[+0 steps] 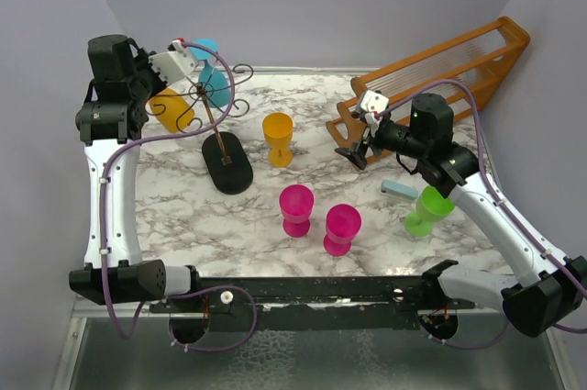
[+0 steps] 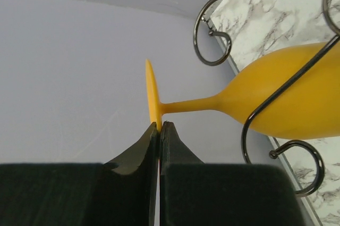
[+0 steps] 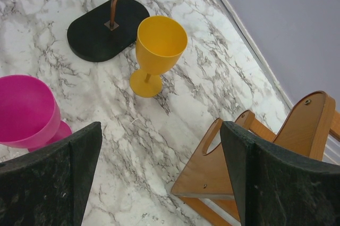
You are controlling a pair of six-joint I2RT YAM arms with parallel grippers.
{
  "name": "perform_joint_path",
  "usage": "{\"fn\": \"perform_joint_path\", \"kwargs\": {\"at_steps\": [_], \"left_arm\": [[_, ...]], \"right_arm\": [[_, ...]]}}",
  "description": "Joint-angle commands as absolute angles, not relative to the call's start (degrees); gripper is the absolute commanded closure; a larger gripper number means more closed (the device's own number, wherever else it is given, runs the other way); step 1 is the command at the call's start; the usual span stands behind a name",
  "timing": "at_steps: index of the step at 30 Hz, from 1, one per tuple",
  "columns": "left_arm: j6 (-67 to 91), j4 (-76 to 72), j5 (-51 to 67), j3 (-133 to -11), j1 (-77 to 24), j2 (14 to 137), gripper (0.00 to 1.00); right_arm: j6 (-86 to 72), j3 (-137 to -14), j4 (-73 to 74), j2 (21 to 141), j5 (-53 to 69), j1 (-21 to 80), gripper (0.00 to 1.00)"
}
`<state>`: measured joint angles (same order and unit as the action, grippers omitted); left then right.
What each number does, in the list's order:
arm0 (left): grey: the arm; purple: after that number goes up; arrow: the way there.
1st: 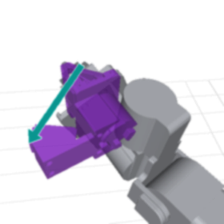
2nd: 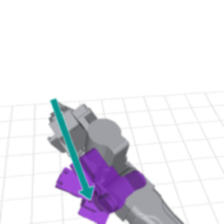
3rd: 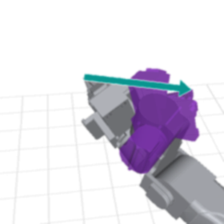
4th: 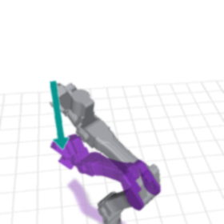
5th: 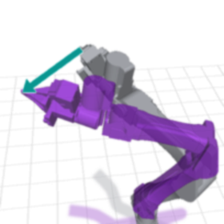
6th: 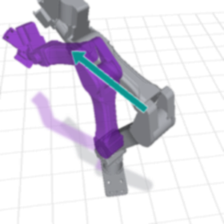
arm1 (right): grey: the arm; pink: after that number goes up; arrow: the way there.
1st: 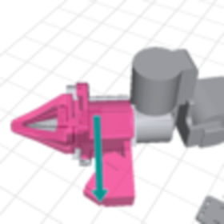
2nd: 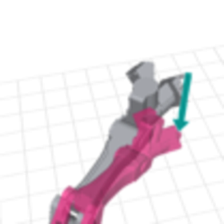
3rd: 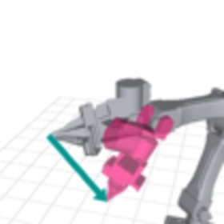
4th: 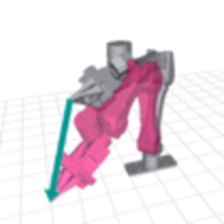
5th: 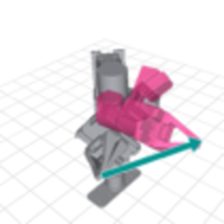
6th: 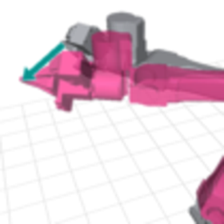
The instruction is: Place the wine glass upside down on the wine glass rack
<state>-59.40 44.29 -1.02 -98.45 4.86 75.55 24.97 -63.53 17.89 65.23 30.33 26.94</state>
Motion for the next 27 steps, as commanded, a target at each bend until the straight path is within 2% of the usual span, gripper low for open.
{"fn": "perform_joint_path", "kwargs": {"at_steps": [1, 11, 20, 27], "left_arm": [[-64.86, 47.44, 2.27, -100.85, 2.53, 77.09, 1.0], [-67.8, 46.57, 2.42, -104.2, -3.55, 82.17, 1.0], [-65.22, 39.51, -9.5, -103.32, -5.69, 85.87, 1.0], [-63.63, 35.68, -12.67, -102.13, -5.71, 86.73, 1.0]], "right_arm": [[25.62, -62.84, 15.74, 65.04, 30.08, 26.8, 0.09], [25.82, -62.62, 15.64, 65.55, 30.0, 26.81, 0.09], [25.96, -62.58, 15.6, 66.13, 29.69, 26.74, 0.09], [26.25, -62.45, 15.67, 66.36, 29.62, 26.47, 0.09]]}}
